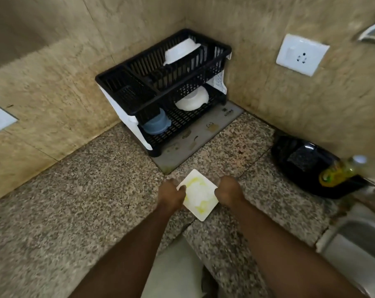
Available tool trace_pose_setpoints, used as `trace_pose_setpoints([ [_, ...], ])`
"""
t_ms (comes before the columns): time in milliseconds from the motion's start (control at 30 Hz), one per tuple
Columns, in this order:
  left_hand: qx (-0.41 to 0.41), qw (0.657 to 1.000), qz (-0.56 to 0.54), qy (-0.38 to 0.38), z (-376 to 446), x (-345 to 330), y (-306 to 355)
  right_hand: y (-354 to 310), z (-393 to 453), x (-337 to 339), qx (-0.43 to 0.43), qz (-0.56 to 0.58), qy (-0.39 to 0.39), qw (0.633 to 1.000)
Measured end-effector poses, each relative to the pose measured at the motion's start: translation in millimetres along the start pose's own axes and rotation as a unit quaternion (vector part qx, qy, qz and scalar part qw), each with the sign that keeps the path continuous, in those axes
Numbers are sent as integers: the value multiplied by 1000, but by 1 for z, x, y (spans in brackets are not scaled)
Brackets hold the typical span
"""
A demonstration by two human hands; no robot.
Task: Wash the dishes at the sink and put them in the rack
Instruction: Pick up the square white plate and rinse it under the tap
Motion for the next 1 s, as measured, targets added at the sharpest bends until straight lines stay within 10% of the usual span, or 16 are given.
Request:
trace_pose_setpoints([
  [167, 31, 988, -150, -28, -48, -27, 47, 98, -57, 46, -105, 214, 61, 969],
  [567, 108, 812, -467, -332, -299, -165, 273, 337, -260, 210, -264, 509, 268, 774],
  [867, 49, 827, -449, -334, -397, -203, 355, 462, -361, 356, -344, 209, 534, 743],
  [1000, 31, 827, -444, -344, -416, -208, 377, 484, -346, 383, -353, 130, 495, 783],
])
Point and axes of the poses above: each hand's wrist, its own z-axis towards the middle knuckle, its own x-axis out of the back of the hand, y = z × x, the point moved 9 cm from there along z, towards the middle knuckle, and after that the axes turned 8 degrees about y, right-handed, at the moved point
